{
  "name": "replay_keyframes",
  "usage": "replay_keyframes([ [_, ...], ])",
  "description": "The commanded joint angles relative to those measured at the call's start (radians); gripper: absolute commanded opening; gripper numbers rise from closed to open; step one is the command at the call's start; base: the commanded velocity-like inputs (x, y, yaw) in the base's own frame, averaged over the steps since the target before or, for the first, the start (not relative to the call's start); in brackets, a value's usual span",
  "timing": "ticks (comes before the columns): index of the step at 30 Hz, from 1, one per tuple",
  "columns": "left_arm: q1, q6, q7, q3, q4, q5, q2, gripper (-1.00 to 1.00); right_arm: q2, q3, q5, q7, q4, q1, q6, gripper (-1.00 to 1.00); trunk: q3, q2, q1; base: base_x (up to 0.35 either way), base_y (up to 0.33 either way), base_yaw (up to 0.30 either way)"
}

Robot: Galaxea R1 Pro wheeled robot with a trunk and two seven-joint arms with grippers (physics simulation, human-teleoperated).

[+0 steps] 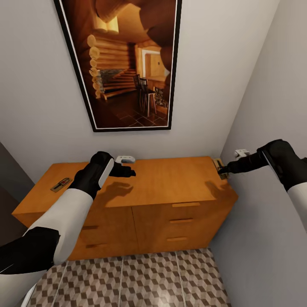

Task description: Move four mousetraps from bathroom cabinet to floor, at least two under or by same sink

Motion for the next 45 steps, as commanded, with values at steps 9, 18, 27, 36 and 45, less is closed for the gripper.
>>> replay_keyframes([
  [9, -0.001, 0.004, 0.014, -0.001, 0.012, 0.002, 0.008, 1.00, 0.058, -0.008, 0.009, -0.023, 0.050, -0.058, 0.004, -1.00, -0.002, -0.001, 0.000, 0.000, 0.000, 0.000],
  [18, -0.001, 0.004, 0.124, 0.000, 0.012, 0.002, 0.018, 1.00, 0.188, -0.009, 0.013, -0.110, 0.164, -0.111, 0.004, -1.00, -0.002, -0.001, 0.000, 0.000, 0.000, 0.000],
  [27, -0.001, 0.004, 0.146, 0.000, 0.010, 0.006, 0.043, 1.00, 0.204, -0.010, 0.014, -0.135, 0.171, -0.114, 0.004, -1.00, -0.002, -0.001, 0.000, 0.000, 0.000, 0.000],
  [36, -0.001, 0.005, 0.146, 0.001, 0.004, 0.010, 0.048, 1.00, 0.203, -0.010, 0.014, -0.136, 0.170, -0.115, 0.004, -1.00, -0.002, -0.001, 0.000, 0.000, 0.000, 0.000],
  [45, -0.001, 0.006, 0.147, 0.002, 0.007, 0.011, 0.051, 1.00, 0.201, -0.008, 0.015, -0.136, 0.169, -0.115, 0.004, -1.00, -0.002, -0.001, 0.000, 0.000, 0.014, 0.000],
])
